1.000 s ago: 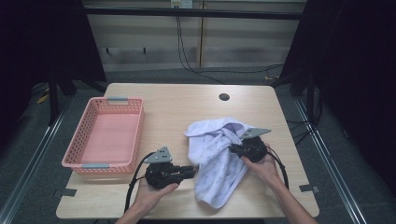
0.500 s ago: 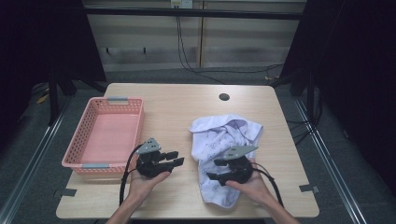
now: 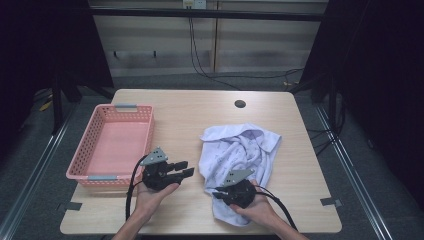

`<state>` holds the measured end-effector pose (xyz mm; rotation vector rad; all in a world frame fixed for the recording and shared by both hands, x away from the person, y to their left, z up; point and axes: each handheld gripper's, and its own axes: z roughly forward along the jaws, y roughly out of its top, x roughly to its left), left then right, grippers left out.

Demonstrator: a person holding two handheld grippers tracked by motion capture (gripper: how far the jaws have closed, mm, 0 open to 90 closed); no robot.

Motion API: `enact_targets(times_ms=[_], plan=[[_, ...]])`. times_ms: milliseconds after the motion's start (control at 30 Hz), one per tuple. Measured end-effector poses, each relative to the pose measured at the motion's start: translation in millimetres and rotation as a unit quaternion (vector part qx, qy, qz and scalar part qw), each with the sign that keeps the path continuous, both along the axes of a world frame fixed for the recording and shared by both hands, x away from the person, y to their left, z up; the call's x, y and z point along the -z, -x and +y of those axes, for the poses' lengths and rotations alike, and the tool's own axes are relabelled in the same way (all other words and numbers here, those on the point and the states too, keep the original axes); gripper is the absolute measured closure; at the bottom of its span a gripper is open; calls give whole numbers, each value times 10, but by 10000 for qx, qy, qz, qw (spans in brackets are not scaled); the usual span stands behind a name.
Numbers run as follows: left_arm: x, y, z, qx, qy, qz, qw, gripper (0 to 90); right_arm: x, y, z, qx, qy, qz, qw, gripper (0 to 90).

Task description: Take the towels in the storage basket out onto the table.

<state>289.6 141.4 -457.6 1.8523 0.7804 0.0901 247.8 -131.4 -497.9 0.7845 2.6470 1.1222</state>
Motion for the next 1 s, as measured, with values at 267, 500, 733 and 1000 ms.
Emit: enact_targets(times_ms=[267, 500, 733, 1000], plan=[[-22, -12, 37, -53, 23, -7, 10000, 605, -503, 44, -263, -172, -939, -41, 9954, 832], [-30, -13, 25, -22, -3, -19, 10000, 605, -1001, -204, -998, 875, -1735, -637, 9789, 831], [-3, -51, -1, -15, -90, 17, 10000, 605, -559, -603, -1775, 2270, -1464, -294, 9624, 802], [140, -192, -176, 73, -318, 126, 9994, 628, -386, -497, -1956, 2624, -1133, -180, 9581, 497]])
